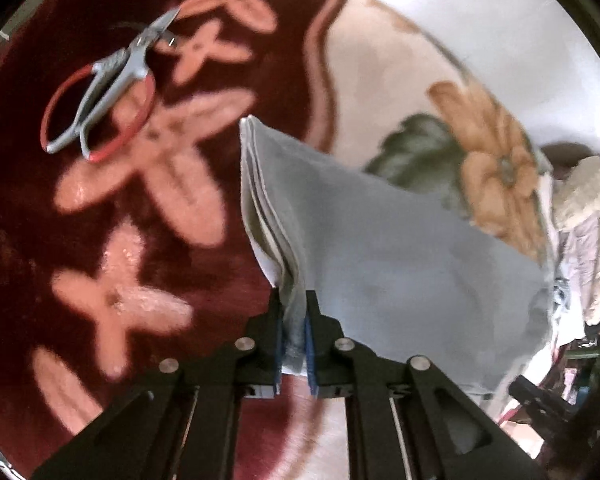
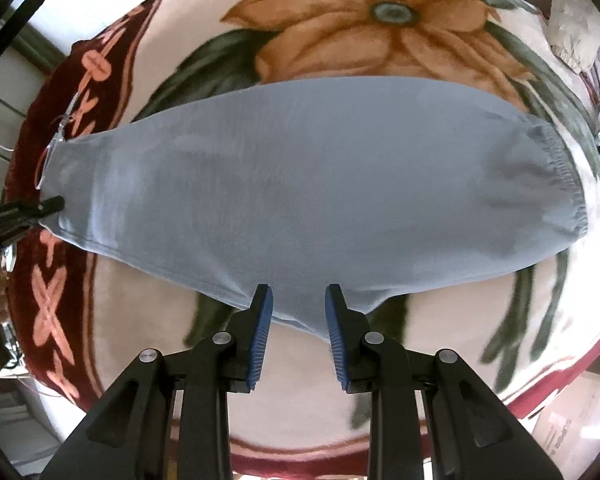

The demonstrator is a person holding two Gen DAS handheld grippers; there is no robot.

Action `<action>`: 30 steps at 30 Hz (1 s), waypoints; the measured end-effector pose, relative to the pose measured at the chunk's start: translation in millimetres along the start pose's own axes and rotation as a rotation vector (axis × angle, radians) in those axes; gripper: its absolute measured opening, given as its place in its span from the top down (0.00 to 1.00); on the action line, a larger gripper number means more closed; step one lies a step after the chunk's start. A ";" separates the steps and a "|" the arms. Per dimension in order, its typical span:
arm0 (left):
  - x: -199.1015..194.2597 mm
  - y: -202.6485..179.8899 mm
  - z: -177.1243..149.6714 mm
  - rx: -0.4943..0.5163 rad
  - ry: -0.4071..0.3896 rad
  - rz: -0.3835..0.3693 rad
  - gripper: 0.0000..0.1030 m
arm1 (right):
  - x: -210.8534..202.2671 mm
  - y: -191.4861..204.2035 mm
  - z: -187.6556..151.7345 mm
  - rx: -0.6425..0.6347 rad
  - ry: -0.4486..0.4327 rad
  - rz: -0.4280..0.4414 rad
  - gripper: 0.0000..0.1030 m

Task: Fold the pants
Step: 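Lay the lifted edge over the pants with the left gripper and release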

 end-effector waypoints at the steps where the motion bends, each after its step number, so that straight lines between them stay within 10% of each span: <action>1: -8.8 -8.2 2.0 0.016 -0.009 -0.005 0.92 | -3.0 -3.1 -1.1 0.001 -0.004 0.002 0.73; 13: -35.8 -118.4 -16.6 0.190 -0.014 -0.096 0.92 | -13.8 -47.9 -12.6 0.018 -0.027 0.015 0.73; 30: 82.1 -193.2 -48.1 0.326 0.180 0.013 0.89 | -8.3 -154.4 -17.9 0.110 -0.037 -0.016 0.73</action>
Point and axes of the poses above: each gripper's, at about its wrist camera, not at the fingertips, and x roughly the way its jaws point, y to its left, z to its top, the point moved 4 cm from there along x, roughly the way its jaws point, and after that the axes turned 4 degrees about -z, right-handed, at the moved point
